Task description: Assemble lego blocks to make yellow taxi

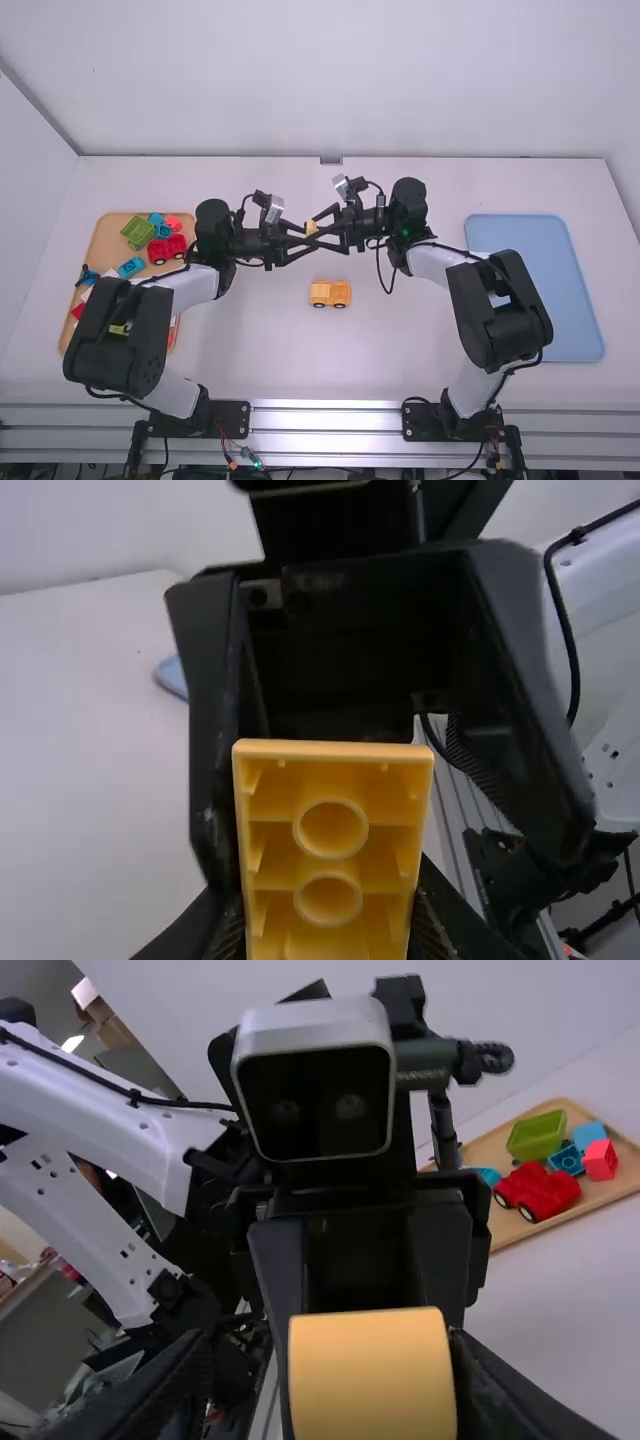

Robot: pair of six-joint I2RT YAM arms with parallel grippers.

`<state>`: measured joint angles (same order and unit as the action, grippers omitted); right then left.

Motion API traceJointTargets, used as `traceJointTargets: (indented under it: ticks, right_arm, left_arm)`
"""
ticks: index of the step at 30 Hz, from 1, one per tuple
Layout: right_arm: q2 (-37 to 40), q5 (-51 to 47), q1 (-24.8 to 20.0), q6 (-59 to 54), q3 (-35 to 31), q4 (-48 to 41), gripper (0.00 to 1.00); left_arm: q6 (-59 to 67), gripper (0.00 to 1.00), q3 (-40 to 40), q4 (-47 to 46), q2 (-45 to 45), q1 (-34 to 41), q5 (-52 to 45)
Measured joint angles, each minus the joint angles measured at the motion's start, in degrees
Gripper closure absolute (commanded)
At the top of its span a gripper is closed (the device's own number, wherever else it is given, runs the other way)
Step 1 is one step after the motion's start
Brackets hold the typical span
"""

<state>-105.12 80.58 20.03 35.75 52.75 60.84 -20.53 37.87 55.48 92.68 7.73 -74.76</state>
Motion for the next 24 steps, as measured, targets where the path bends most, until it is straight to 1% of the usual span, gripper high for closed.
traceJointTargets:
  ticks: [3, 4, 9, 11, 13, 14, 16, 17, 18, 19, 20, 21, 22, 24]
  right_arm:
    - [0.0, -0.4, -0.2, -0.2, 0.1, 0.3, 0.52]
    - [0.0, -0.6, -0.3, -0.2, 0.1, 0.3, 0.53]
    - [0.0, -0.7, -0.3, -0.8, 0.1, 0.2, 0.63]
    - [0.0, -0.9, -0.3, -1.3, 0.1, 0.1, 0.70]
    - [0.0, -0.9, -0.3, -2.5, 0.1, 0.3, 0.82]
    - [0.0, -0.8, -0.4, -3.1, 0.1, 0.4, 0.89]
    - [0.0, -0.7, -0.4, -3.5, 0.1, 0.5, 0.92]
    - [0.0, -0.7, -0.4, -3.5, 0.1, 0.4, 0.94]
    - [0.0, -1.0, -0.4, -3.6, 0.1, 0.4, 0.95]
    - [0.0, -1.4, -0.4, -3.5, 0.1, 0.3, 0.95]
    - [0.0, -1.6, -0.3, -3.5, 0.1, 0.3, 0.95]
    - [0.0, -2.4, -0.1, -2.9, 0.1, 0.3, 0.96]
    - [0.0, -3.2, 0.2, -2.7, 0.1, 0.4, 0.98]
    - [0.0, -5.0, 0.4, -2.8, 0.1, 0.5, 0.99]
  left_arm:
    - [-1.3, 0.98, 0.0, 2.5, 0.3, 0.0, -0.3]
    - [-1.6, 0.98, 0.0, 2.7, 0.3, 0.0, -0.3]
    - [-2.2, 0.98, 0.0, 2.9, 0.3, 0.0, -0.3]
    - [-2.5, 0.98, 0.0, 3.0, 0.3, 0.0, -0.6]
    - [-3.5, 0.98, 0.0, 2.8, 0.3, 0.0, -0.7]
    - [-4.1, 0.95, 0.0, 2.8, 0.3, 0.0, -0.7]
    - [-4.5, 0.93, 0.0, 2.9, 0.3, 0.0, -0.7]
    - [-4.6, 0.90, 0.0, 2.9, 0.3, 0.0, -0.7]
    - [-4.5, 0.78, 0.0, 2.9, 0.3, 0.0, -0.7]
    - [-4.5, 0.56, 0.0, 2.9, 0.3, 0.0, -0.6]
    - [-4.2, 0.51, 0.0, 3.0, 0.3, 0.0, -0.6]
    - [-3.7, 0.20, 0.0, 3.1, 0.3, 0.0, -0.4]
    - [-3.6, 0.01, 0.0, 3.0, 0.3, 0.0, -0.4]
    - [-3.5, 0.01, 0.0, 3.0, 0.3, 0.0, -0.4]
